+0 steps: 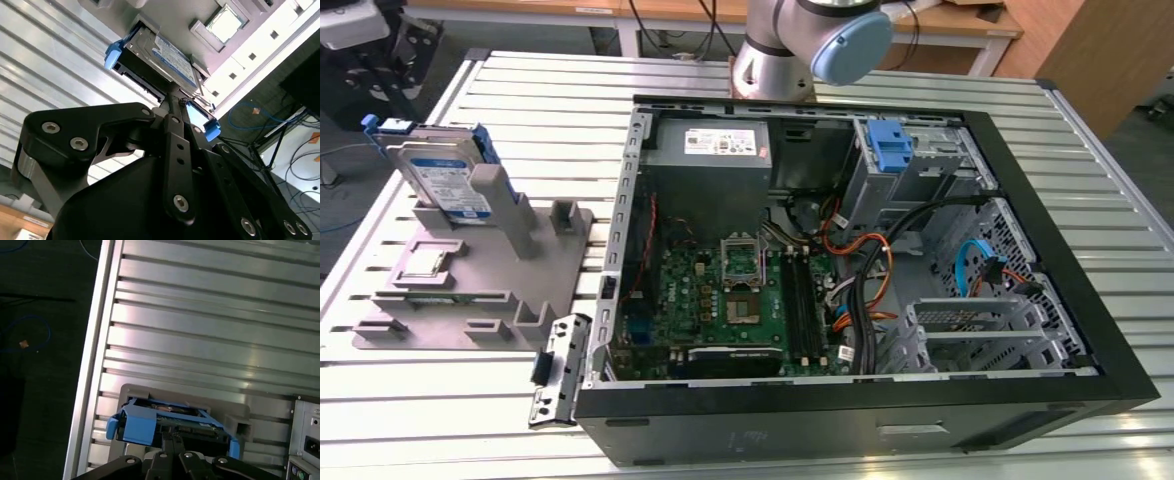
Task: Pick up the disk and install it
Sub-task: 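Pick up the disk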
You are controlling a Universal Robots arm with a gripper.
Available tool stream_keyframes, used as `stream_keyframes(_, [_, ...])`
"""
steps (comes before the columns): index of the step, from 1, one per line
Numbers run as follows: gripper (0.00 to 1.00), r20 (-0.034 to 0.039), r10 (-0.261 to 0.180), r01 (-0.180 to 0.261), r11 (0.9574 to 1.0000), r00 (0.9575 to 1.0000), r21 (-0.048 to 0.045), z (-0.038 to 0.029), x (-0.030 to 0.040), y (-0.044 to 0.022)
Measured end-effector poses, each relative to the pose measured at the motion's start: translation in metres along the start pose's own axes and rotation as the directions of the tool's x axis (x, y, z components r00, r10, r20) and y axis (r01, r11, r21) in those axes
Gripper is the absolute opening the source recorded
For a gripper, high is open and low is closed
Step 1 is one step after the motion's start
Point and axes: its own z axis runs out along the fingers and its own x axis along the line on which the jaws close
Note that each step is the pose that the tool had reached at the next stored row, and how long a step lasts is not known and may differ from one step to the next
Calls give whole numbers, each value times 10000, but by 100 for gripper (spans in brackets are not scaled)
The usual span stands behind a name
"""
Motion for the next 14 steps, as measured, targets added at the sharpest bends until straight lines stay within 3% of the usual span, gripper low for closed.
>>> stream_keyframes(3, [11, -24, -556, 556, 9985, 9985, -11, 2, 0, 0])
stream_keyframes(7, [11, -53, -1271, 1271, 9919, 9919, -28, 5, 0, 0])
stream_keyframes(11, [11, -83, -1991, 1991, 9800, 9799, -47, 10, 0, 0])
stream_keyframes(14, [11, -105, -2515, 2515, 9678, 9678, -62, 15, 0, -1])
